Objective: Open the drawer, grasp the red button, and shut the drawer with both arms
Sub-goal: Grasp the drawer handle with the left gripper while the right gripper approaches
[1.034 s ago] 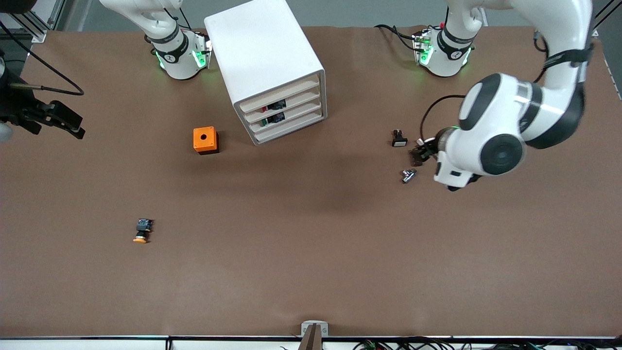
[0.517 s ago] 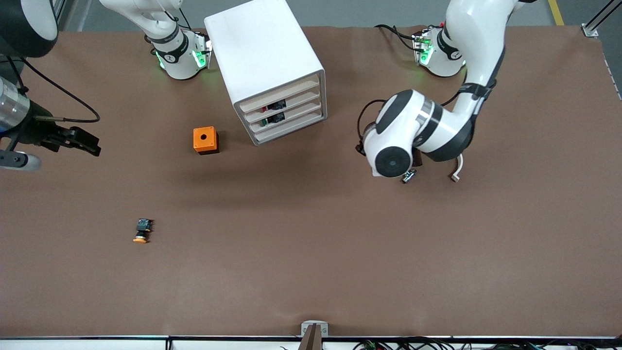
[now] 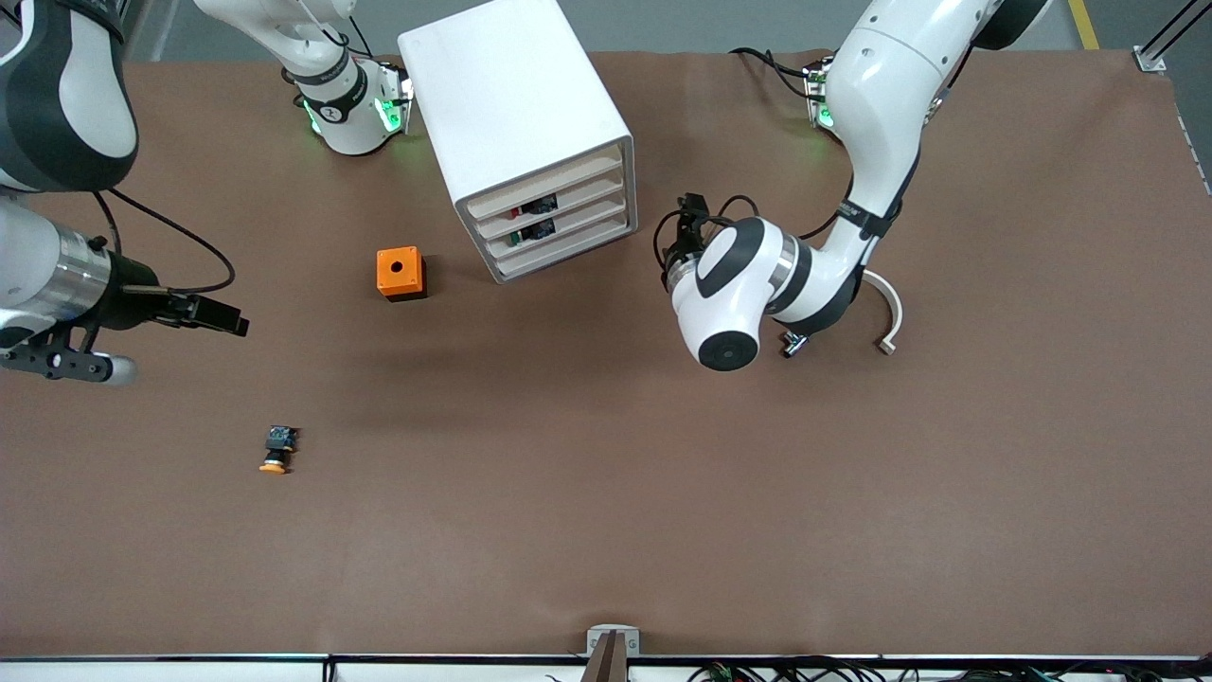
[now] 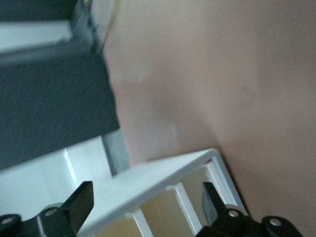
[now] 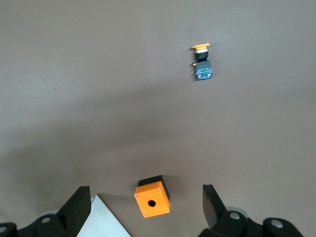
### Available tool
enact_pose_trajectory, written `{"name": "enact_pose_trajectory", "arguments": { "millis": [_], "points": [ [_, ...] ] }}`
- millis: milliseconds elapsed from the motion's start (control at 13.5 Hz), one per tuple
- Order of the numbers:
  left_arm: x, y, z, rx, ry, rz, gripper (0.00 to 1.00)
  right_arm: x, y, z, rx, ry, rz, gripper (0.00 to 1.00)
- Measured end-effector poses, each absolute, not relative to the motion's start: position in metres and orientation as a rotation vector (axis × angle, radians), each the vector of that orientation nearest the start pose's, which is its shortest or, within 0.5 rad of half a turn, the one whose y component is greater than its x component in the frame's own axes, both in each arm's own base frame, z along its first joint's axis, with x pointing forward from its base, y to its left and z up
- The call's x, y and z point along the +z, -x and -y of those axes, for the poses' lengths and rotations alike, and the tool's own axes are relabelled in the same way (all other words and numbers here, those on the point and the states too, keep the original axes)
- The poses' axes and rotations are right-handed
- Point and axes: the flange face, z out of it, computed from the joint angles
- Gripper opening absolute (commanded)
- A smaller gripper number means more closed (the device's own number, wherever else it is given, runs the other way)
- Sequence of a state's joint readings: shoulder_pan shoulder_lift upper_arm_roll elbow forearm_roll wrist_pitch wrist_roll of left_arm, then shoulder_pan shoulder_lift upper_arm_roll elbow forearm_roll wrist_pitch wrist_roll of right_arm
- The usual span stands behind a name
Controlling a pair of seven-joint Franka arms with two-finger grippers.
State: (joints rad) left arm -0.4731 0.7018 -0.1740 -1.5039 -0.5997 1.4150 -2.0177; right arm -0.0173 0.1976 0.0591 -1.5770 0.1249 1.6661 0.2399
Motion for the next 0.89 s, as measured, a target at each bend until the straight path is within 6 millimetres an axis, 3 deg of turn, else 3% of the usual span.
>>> {"name": "enact_pose_trajectory", "arguments": {
  "millis": [295,665,886],
  "points": [
    [0.228,-0.478,0.429,1.221,1.308,1.767,0.95,0.495,-0.619,-0.083,0.193,2.977,-0.481,1.0],
    [0.204,-0.474,0.447,1.345,1.108,1.762,0.83,0.469,-0.629,-0.127,0.192,2.913,-0.709,1.0],
    [0.2,-0.464,0.461,1.341,1.091,1.748,0.8,0.468,-0.628,-0.146,0.199,2.862,-0.824,1.0]
  ]
}}
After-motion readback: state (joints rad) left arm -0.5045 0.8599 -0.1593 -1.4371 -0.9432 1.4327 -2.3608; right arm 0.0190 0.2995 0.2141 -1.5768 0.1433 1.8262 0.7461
